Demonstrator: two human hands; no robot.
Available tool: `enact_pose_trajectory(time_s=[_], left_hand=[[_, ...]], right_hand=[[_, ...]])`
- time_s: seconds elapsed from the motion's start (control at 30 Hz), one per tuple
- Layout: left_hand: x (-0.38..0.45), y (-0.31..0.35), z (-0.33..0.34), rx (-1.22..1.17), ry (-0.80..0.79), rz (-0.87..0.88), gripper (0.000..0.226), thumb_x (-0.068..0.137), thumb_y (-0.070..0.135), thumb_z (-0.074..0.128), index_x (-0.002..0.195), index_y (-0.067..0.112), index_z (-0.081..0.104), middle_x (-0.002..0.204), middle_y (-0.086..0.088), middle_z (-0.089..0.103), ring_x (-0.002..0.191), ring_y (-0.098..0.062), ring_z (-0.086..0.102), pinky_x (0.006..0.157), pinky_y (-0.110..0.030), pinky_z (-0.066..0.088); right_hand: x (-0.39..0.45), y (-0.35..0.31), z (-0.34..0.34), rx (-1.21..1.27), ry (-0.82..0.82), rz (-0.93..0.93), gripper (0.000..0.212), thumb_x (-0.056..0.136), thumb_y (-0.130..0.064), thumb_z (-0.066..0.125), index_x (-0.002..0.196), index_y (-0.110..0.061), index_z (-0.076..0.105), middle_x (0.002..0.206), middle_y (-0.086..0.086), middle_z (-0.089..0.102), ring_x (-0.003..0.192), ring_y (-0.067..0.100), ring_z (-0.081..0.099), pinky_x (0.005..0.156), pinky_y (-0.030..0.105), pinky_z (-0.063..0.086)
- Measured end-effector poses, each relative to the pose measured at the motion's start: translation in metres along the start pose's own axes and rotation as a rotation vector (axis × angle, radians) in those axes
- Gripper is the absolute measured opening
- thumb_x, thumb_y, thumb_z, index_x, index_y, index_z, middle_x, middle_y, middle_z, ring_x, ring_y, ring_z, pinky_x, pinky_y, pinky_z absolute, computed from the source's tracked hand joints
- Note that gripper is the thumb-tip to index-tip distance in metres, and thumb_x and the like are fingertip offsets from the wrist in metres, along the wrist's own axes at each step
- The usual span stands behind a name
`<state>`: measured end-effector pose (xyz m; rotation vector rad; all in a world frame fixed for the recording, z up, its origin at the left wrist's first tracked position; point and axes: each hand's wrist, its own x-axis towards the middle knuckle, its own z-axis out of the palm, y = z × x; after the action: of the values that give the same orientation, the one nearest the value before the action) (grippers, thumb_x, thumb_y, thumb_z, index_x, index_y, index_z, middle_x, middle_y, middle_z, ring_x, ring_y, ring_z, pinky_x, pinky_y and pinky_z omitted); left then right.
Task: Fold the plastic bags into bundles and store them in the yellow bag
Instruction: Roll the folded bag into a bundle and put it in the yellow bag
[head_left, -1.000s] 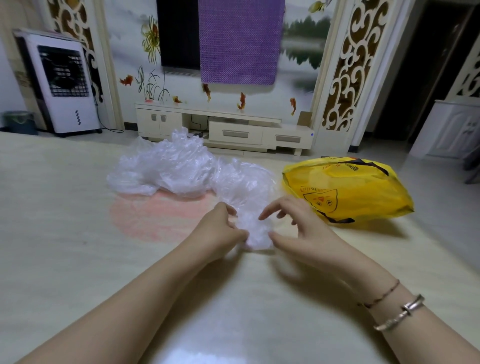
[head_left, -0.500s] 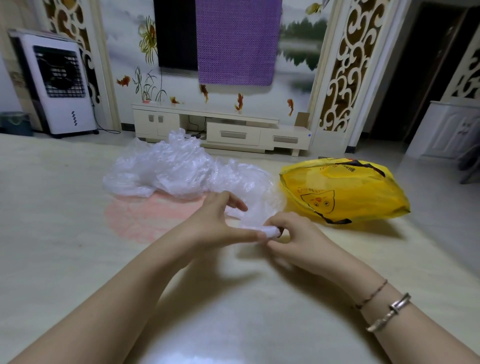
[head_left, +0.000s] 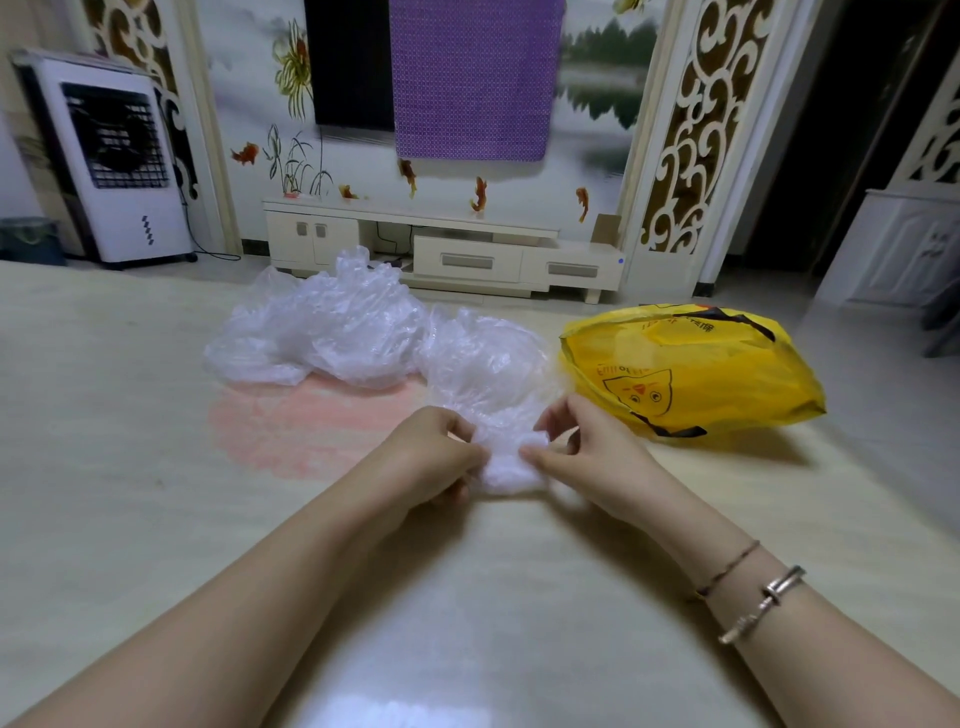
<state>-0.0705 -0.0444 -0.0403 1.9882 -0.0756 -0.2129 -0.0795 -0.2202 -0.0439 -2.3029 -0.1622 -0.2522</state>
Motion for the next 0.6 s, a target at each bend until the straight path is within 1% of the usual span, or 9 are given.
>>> enact_pose_trajectory(time_s=[0.07,0.2,0.23,0.3,0.37,0.43,0.5,0.53,0.6], left_hand=[[0.002,0.000,0.000,-0.008,0.011,-0.024,0.010,0.085,0.006,0.058,0.086,0.015,0.057,0.067,-0.011,0.060,0.036,-0.012,0.047,0.038,-0.015,0.030],[-0.001,0.003,0.001,-0.062,0.013,-0.031,0.018,0.087,0.006,0.056,0.102,0.015,0.056,0.071,-0.008,0.062,0.035,-0.013,0.047,0.038,-0.015,0.031],[-0.002,0.003,0.002,-0.079,0.019,-0.006,0.018,0.087,0.007,0.056,0.103,0.014,0.056,0.070,-0.006,0.064,0.035,-0.013,0.047,0.039,-0.015,0.032],[-0.004,0.005,0.002,-0.099,0.070,0.092,0.014,0.089,0.012,0.058,0.102,0.016,0.057,0.069,-0.001,0.069,0.039,-0.011,0.047,0.040,-0.016,0.034],[-0.003,0.006,0.002,-0.091,0.183,0.235,0.010,0.090,0.015,0.058,0.100,0.018,0.058,0.076,0.003,0.070,0.049,-0.010,0.049,0.047,-0.017,0.036],[0.000,0.007,0.002,-0.005,0.294,0.371,0.009,0.091,0.015,0.058,0.098,0.019,0.060,0.089,0.007,0.065,0.062,-0.004,0.051,0.057,-0.014,0.037],[0.004,0.005,0.003,0.100,0.318,0.458,0.011,0.091,0.014,0.056,0.098,0.021,0.062,0.105,0.008,0.057,0.083,-0.004,0.053,0.068,-0.010,0.038],[0.008,0.003,0.004,0.164,0.321,0.486,0.013,0.092,0.014,0.055,0.099,0.022,0.062,0.111,0.008,0.053,0.097,-0.008,0.052,0.076,-0.013,0.038],[0.017,-0.002,0.005,0.322,0.324,0.499,0.018,0.092,0.015,0.053,0.104,0.023,0.064,0.123,0.007,0.048,0.119,-0.016,0.042,0.090,-0.023,0.032]], right_hand=[[-0.001,-0.002,-0.001,0.015,-0.038,-0.002,0.026,0.082,-0.022,0.071,0.099,-0.016,0.052,0.092,-0.002,0.057,0.061,0.003,0.048,0.055,0.014,0.037],[-0.008,-0.007,-0.010,0.046,-0.225,-0.024,0.019,0.089,-0.007,0.058,0.096,-0.017,0.044,0.085,0.002,0.053,0.057,0.008,0.043,0.051,0.019,0.038],[-0.009,-0.008,-0.014,0.044,-0.258,-0.026,0.016,0.089,-0.004,0.054,0.093,-0.016,0.045,0.081,0.004,0.053,0.056,0.009,0.043,0.050,0.020,0.038],[-0.010,-0.010,-0.024,0.032,-0.265,-0.037,0.017,0.087,0.000,0.051,0.084,-0.017,0.054,0.075,0.002,0.055,0.060,0.013,0.047,0.054,0.023,0.040],[-0.007,-0.008,-0.038,0.092,-0.169,-0.028,0.027,0.084,0.005,0.050,0.075,-0.018,0.061,0.068,-0.002,0.057,0.061,0.013,0.051,0.057,0.019,0.040],[-0.001,-0.001,-0.050,0.231,0.046,0.030,0.029,0.084,0.008,0.049,0.074,-0.016,0.064,0.070,0.003,0.055,0.057,0.012,0.048,0.051,0.015,0.037],[0.007,0.010,-0.060,0.268,0.320,0.097,0.028,0.085,0.004,0.050,0.077,-0.017,0.065,0.079,0.004,0.056,0.059,0.015,0.047,0.049,0.021,0.036],[0.011,0.016,-0.064,0.236,0.424,0.126,0.026,0.086,0.002,0.050,0.080,-0.019,0.066,0.085,0.003,0.058,0.066,0.017,0.050,0.052,0.025,0.038],[0.019,0.024,-0.066,0.185,0.487,0.162,0.025,0.087,-0.003,0.050,0.091,-0.020,0.068,0.099,0.001,0.064,0.081,0.020,0.056,0.064,0.031,0.045]])
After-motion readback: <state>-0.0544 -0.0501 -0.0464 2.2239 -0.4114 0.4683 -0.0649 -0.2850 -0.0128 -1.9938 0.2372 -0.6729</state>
